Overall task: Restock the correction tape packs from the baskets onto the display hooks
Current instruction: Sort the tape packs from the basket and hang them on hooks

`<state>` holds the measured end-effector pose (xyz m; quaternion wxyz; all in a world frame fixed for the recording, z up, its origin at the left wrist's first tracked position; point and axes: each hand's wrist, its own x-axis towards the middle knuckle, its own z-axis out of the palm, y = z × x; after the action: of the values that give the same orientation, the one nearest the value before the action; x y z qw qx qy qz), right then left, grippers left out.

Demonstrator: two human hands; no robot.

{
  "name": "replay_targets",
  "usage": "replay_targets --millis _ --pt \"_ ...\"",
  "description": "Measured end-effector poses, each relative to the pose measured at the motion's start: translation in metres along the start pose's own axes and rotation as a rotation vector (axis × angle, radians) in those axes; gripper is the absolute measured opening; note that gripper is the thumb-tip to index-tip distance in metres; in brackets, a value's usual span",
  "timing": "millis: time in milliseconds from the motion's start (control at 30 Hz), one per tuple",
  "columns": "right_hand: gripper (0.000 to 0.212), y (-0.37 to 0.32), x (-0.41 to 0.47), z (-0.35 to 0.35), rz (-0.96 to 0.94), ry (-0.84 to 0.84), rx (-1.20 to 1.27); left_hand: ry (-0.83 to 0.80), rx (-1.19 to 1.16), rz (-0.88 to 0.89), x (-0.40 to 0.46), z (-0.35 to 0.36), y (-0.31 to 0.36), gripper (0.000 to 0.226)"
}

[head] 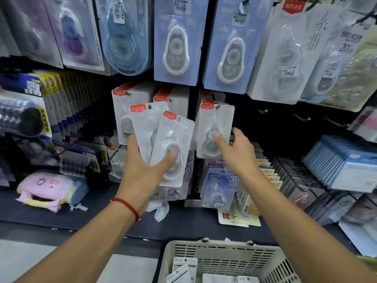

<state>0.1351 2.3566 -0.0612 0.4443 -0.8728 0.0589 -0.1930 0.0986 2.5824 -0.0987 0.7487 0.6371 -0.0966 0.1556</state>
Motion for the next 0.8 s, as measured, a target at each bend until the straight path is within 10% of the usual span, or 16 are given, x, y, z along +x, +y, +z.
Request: replay_targets --millis 100,300,800 --pt "0.055 -0.004 -0.013 0.002 -0.078 0.062 -0.067 -0.037 -0.018 0.001 -0.002 0.002 0.000 0.074" --pt "0.033 -0.010 -0.052 0.010 -0.094 -0.338 0.247 -0.086 -0.147 -0.086 -0.004 0.012 0.002 0.072" --pt "0.029 -0.006 -0.017 -0.017 -0.056 -0.024 0.540 -0.033 -0.119 -0.182 -0.002 0.009 0.006 0.057"
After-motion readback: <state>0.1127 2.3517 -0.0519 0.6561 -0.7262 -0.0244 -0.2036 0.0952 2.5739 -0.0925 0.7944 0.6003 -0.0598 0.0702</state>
